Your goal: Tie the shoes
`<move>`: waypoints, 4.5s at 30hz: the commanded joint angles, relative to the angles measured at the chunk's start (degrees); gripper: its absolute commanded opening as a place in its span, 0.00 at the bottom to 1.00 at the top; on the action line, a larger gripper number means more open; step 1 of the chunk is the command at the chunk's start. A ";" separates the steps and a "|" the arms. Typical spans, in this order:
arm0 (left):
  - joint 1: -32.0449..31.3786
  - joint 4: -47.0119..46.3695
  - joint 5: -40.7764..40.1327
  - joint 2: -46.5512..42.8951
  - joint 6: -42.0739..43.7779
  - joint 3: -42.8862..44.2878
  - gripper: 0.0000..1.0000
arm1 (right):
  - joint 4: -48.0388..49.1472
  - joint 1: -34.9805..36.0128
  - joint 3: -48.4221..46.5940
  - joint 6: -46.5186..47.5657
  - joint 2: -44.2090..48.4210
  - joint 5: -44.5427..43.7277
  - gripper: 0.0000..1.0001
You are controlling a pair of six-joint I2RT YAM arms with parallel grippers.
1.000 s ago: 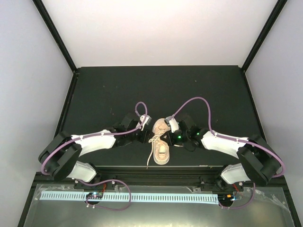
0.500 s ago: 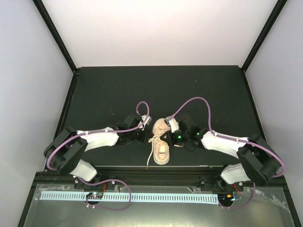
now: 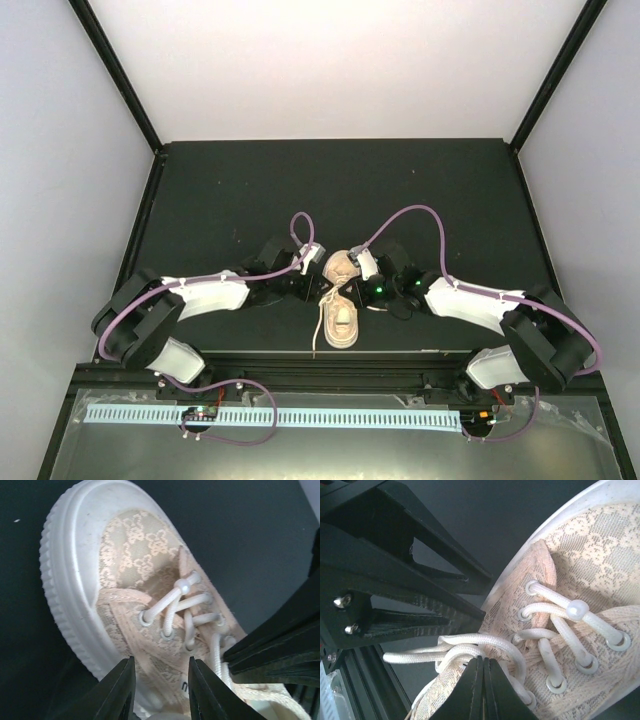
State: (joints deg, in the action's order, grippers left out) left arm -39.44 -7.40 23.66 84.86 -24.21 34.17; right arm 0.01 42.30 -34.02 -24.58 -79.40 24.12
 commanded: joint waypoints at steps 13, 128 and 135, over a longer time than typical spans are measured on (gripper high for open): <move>0.15 -8.87 7.92 0.96 -2.94 -2.06 0.30 | -2.01 0.10 -0.26 1.26 -0.67 -3.58 0.02; 4.04 -19.19 13.22 0.83 -11.85 -5.83 0.02 | -7.96 23.33 -7.76 1.79 1.10 -40.51 0.65; 4.09 -18.51 12.37 0.41 -11.44 -5.70 0.02 | -10.01 23.60 -8.19 -0.16 2.03 -44.23 0.20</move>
State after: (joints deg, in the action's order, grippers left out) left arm -35.94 -26.22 37.36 86.48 -35.77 27.99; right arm -8.47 65.67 -40.62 -23.75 -78.41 -15.07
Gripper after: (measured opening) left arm 0.019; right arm 0.289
